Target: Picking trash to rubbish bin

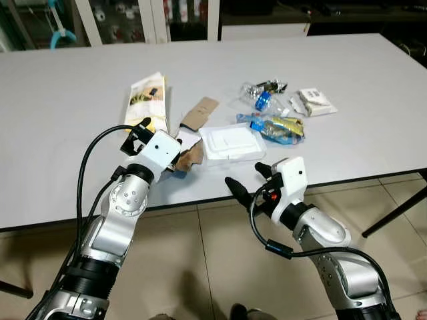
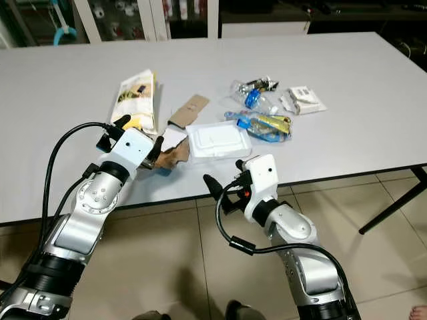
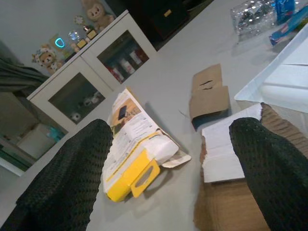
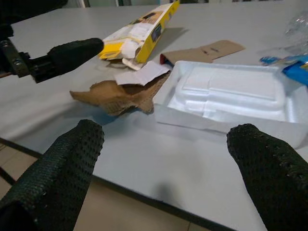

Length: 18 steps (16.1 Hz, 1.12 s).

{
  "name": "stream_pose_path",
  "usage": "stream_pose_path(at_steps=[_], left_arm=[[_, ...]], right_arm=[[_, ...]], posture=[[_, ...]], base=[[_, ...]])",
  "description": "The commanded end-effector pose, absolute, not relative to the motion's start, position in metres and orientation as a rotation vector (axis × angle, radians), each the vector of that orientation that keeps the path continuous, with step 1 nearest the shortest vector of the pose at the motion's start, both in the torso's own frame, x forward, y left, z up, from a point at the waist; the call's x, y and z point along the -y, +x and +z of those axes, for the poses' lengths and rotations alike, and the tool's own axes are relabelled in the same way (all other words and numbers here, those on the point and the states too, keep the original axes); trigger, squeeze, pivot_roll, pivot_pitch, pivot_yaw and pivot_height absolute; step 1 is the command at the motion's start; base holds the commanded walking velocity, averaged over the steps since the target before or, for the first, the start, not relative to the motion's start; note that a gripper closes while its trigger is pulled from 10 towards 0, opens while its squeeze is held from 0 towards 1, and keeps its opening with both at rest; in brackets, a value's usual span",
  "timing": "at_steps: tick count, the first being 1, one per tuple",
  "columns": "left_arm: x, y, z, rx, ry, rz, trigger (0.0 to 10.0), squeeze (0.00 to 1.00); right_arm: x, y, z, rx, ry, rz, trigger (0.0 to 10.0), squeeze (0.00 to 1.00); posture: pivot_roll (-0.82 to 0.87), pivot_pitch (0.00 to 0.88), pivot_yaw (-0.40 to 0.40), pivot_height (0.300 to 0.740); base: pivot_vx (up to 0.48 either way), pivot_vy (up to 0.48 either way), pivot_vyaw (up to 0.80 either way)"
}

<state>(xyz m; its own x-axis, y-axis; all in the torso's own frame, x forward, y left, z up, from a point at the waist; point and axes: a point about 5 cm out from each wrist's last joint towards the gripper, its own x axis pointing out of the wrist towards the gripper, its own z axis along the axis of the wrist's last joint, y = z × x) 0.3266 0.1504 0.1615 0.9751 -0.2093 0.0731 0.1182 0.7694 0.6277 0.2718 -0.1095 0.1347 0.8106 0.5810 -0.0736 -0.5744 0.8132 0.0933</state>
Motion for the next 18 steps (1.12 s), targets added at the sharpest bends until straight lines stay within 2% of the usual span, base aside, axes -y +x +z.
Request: stream_pose_path(at_steps=[1,8,13,18], left_arm=[[-0.147,0.324,0.164,0.156,0.679,-0.193,10.0,0.0],[-0.166,0.327,0.173,0.151,0.725,-0.133,10.0,0.0],[-0.188,0.327,0.172,0.12,0.781,-0.091,10.0,0.0],[-0.186,0.322,0.168,0.112,0.785,-0.1,10.0,0.0]], right_arm=[[0.11,0.269,0.137,-0.1,0.067,0.618,10.0,0.0],[0.107,0.271,0.14,-0.096,0.058,0.626,10.0,0.0],[0.13,0.291,0.158,-0.035,-0.002,0.49,10.0,0.0],[0.136,0.298,0.157,-0.042,-0.025,0.441,10.0,0.0]], posture=[[-0.05,0.157,-0.021,0.74],[-0.04,0.134,-0.023,0.74],[-0.04,0.127,-0.032,0.74],[-0.04,0.149,-0.045,0.74]], base=[[0.0,0.0,0.0],[0.0,0.0,0.0],[0.0,0.0,0.0],[0.0,0.0,0.0]])
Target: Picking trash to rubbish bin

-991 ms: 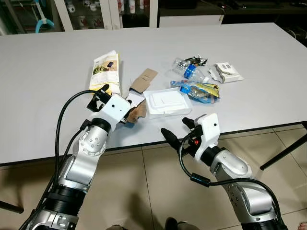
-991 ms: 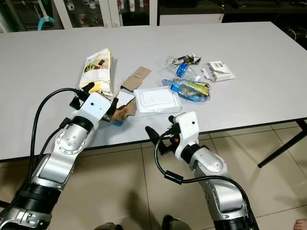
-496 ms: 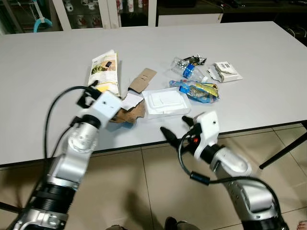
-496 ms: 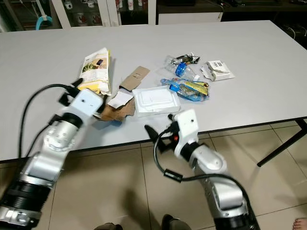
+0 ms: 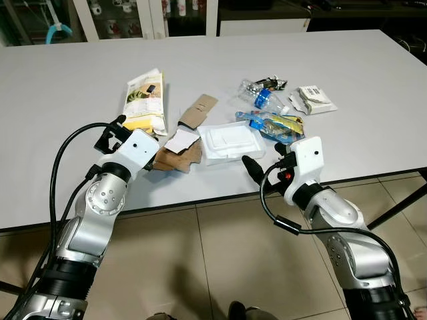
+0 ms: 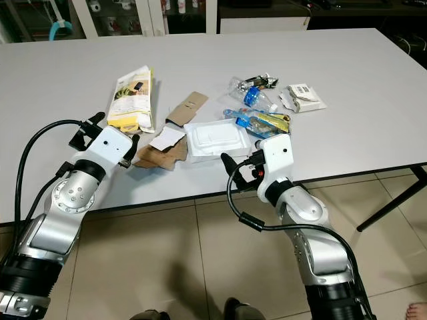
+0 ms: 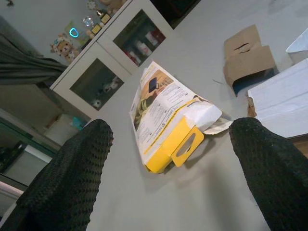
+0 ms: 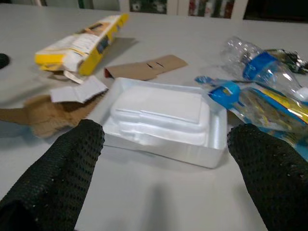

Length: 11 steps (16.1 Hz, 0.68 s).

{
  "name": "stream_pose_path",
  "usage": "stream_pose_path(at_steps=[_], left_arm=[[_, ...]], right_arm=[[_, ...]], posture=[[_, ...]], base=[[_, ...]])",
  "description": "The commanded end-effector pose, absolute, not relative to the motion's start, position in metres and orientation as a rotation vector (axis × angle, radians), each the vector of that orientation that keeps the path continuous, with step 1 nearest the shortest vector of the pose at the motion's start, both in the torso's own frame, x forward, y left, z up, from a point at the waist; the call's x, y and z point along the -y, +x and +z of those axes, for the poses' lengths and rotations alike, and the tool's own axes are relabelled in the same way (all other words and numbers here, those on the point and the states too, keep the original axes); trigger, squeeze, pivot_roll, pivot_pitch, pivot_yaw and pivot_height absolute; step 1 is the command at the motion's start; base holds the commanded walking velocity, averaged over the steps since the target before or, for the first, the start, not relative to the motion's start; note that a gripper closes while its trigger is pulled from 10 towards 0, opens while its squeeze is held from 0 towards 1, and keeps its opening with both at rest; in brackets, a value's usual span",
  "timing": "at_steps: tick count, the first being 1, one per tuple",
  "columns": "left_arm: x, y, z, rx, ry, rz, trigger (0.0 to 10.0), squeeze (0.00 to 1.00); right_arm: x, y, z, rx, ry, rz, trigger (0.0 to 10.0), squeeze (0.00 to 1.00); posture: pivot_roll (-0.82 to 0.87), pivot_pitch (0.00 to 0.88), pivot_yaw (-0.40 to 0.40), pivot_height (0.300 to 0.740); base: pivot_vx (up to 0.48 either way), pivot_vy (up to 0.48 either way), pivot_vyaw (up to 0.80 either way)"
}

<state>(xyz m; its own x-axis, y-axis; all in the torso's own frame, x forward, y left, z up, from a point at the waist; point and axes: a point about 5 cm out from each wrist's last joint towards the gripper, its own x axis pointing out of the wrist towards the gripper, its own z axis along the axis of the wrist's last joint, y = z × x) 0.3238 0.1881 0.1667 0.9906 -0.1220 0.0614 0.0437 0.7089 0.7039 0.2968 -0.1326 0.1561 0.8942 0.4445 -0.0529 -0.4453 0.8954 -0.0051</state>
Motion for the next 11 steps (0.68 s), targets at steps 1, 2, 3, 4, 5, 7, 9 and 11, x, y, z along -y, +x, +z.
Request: stream_pose_path(at_steps=[1,2,3,4,5,7,9,11], left_arm=[[-0.1857,0.3214,0.1674,0.11,0.788,-0.105,10.0,0.0],[-0.1857,0.3209,0.167,0.106,0.792,-0.11,10.0,0.0],[-0.1865,0.3202,0.1666,0.101,0.799,-0.112,10.0,0.0],[-0.1899,0.3202,0.1666,0.093,0.819,-0.104,10.0,0.0],[-0.192,0.3205,0.1672,0.09,0.83,-0.098,10.0,0.0],[-0.193,0.321,0.168,0.086,0.834,-0.087,10.0,0.0],[-0.1924,0.3213,0.1682,0.085,0.831,-0.088,10.0,0.0],[-0.191,0.3227,0.1697,0.089,0.827,-0.087,10.0,0.0]], right_arm=[[0.1359,0.2987,0.158,-0.043,-0.022,0.442,10.0,0.0],[0.1349,0.2987,0.1584,-0.042,-0.017,0.447,10.0,0.0],[0.1334,0.2981,0.1583,-0.042,-0.02,0.454,10.0,0.0],[0.1311,0.2974,0.1574,-0.045,-0.013,0.461,10.0,0.0],[0.1286,0.2969,0.1568,-0.049,-0.011,0.471,10.0,0.0],[0.1277,0.2974,0.1561,-0.05,-0.011,0.471,10.0,0.0],[0.1274,0.2977,0.1556,-0.053,-0.009,0.469,10.0,0.0],[0.1275,0.2979,0.1558,-0.052,-0.003,0.468,10.0,0.0]], posture=[[-0.04,0.151,-0.046,0.74],[-0.04,0.152,-0.046,0.74],[-0.04,0.155,-0.047,0.74],[-0.03,0.156,-0.047,0.74],[-0.03,0.169,-0.05,0.74],[-0.03,0.178,-0.048,0.74],[-0.03,0.183,-0.048,0.74],[-0.03,0.183,-0.047,0.74]], base=[[0.0,0.0,0.0],[0.0,0.0,0.0],[0.0,0.0,0.0],[0.0,0.0,0.0],[0.259,0.0,0.0],[0.313,0.0,0.0],[0.362,0.0,0.0],[0.386,0.0,0.0]])
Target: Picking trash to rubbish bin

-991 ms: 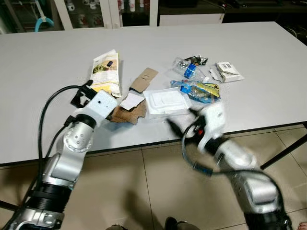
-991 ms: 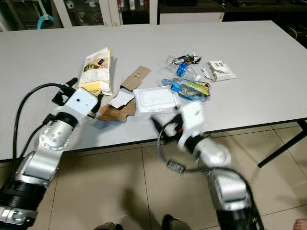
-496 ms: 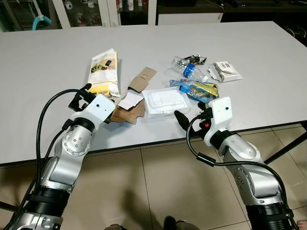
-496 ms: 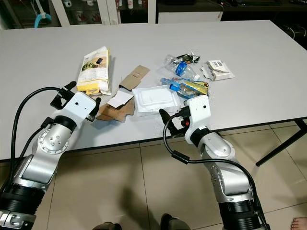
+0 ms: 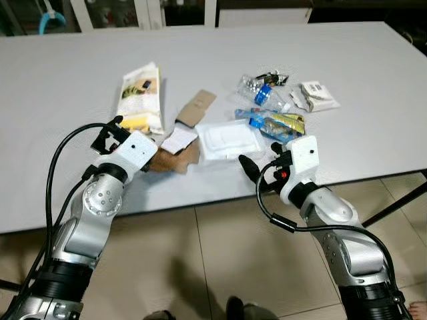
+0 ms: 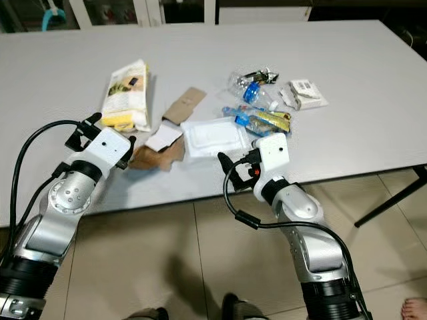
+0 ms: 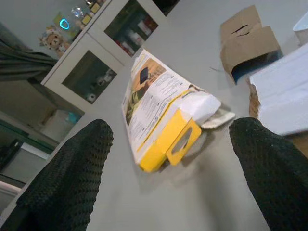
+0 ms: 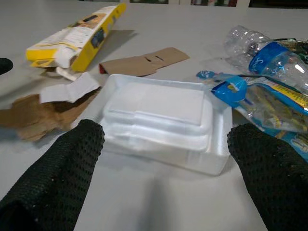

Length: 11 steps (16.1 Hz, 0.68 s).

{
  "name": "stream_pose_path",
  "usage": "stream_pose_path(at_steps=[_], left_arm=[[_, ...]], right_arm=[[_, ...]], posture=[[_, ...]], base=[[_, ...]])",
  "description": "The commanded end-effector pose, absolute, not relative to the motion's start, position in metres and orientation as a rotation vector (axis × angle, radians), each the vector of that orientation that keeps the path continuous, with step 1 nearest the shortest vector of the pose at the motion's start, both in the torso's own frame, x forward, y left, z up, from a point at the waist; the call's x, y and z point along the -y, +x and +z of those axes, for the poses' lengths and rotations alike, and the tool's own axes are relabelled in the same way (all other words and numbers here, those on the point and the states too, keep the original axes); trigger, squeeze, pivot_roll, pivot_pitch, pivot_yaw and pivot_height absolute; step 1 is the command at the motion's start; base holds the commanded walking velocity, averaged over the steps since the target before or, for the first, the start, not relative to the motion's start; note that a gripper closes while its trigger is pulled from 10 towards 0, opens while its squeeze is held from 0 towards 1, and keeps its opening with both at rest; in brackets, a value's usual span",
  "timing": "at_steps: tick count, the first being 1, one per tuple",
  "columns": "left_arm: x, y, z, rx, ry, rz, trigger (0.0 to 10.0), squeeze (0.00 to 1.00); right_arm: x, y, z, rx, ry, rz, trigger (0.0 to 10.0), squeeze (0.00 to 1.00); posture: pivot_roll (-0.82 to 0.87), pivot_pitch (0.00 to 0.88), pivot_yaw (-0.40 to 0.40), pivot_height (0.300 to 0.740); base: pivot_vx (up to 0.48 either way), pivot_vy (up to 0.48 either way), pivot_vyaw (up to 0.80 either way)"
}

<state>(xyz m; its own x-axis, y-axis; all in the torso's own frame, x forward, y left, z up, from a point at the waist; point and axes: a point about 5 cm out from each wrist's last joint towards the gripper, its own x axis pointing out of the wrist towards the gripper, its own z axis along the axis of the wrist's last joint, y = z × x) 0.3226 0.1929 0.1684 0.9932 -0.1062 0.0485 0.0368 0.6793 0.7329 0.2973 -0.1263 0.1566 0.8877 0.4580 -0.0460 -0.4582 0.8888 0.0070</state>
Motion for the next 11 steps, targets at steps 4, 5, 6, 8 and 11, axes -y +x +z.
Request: stream_pose_path(at_steps=[4,5,6,8,11], left_arm=[[-0.191,0.326,0.177,0.113,0.833,-0.072,10.0,0.0],[-0.191,0.326,0.179,0.119,0.835,-0.07,10.0,0.0],[-0.19,0.326,0.183,0.13,0.835,-0.066,10.0,0.0],[-0.188,0.327,0.191,0.157,0.837,-0.061,10.0,0.0],[-0.182,0.328,0.208,0.221,0.829,-0.058,10.0,0.0]], right_arm=[[0.128,0.299,0.157,-0.044,0.001,0.465,10.0,0.0],[0.128,0.299,0.157,-0.043,0.002,0.466,10.0,0.0],[0.128,0.298,0.157,-0.043,0.004,0.466,10.0,0.0],[0.128,0.299,0.157,-0.044,0.006,0.467,10.0,0.0],[0.126,0.298,0.157,-0.043,0.013,0.474,10.0,0.0]], posture=[[-0.03,0.184,-0.046,0.74],[-0.03,0.185,-0.047,0.74],[-0.03,0.185,-0.048,0.74],[-0.03,0.187,-0.049,0.74],[-0.03,0.188,-0.05,0.74]], base=[[0.48,0.0,0.0],[0.48,0.0,0.0],[0.48,0.0,0.0],[0.48,0.0,0.0],[0.48,0.0,0.0]])
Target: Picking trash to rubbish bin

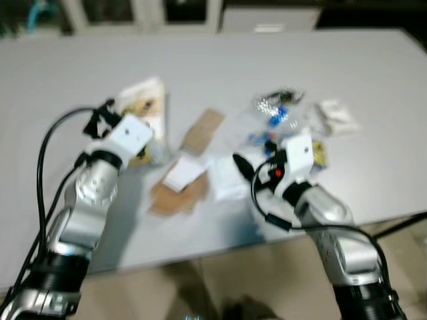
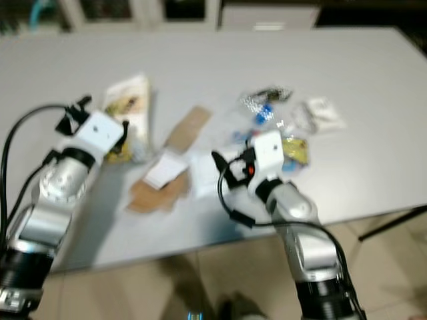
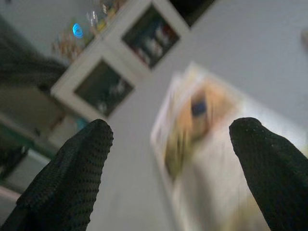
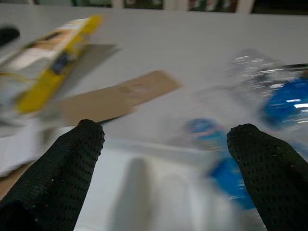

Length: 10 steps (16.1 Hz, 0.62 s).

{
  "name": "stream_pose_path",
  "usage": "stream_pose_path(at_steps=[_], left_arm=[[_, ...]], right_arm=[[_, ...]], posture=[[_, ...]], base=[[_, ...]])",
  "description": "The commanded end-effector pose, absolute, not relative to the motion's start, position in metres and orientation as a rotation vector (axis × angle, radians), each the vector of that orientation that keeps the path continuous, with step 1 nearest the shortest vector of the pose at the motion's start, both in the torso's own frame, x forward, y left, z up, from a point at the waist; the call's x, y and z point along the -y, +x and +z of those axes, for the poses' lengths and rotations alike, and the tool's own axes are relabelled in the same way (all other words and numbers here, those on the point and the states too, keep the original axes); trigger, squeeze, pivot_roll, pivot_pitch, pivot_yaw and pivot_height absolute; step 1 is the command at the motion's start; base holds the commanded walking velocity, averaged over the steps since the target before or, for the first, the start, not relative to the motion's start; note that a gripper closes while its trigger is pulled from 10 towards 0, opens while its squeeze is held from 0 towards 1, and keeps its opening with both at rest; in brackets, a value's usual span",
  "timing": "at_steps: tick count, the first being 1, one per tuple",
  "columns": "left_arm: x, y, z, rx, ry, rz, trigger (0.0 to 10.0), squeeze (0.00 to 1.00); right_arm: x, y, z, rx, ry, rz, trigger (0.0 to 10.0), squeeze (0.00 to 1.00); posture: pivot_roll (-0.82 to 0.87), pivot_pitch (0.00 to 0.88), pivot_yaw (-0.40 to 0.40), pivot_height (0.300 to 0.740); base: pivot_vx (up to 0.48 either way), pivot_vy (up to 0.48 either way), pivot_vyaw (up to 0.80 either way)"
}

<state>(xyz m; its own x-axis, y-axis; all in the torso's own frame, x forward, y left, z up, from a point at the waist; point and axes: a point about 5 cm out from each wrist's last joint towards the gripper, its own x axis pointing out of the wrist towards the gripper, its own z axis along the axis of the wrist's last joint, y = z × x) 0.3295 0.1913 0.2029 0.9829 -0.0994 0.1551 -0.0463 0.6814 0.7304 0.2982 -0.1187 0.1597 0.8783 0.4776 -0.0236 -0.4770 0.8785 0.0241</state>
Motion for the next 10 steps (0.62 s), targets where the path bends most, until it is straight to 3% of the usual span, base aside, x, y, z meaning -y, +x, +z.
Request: stream_pose_path(at_steps=[1,2,10], left_arm=[[-0.181,0.328,0.211,0.23,0.829,-0.056,10.0,0.0],[-0.18,0.329,0.214,0.235,0.83,-0.055,10.0,0.0],[-0.167,0.321,0.235,0.332,0.818,-0.133,10.0,0.0]], right_arm=[[0.126,0.298,0.157,-0.043,0.016,0.475,10.0,0.0],[0.125,0.297,0.157,-0.041,0.019,0.478,10.0,0.0],[0.123,0.296,0.155,-0.046,0.029,0.485,10.0,0.0]], posture=[[-0.03,0.185,-0.051,0.74],[-0.03,0.188,-0.051,0.74],[-0.03,0.193,-0.05,0.74]], base=[[0.48,0.0,0.0],[0.48,0.0,0.0],[0.0,0.0,0.0]])
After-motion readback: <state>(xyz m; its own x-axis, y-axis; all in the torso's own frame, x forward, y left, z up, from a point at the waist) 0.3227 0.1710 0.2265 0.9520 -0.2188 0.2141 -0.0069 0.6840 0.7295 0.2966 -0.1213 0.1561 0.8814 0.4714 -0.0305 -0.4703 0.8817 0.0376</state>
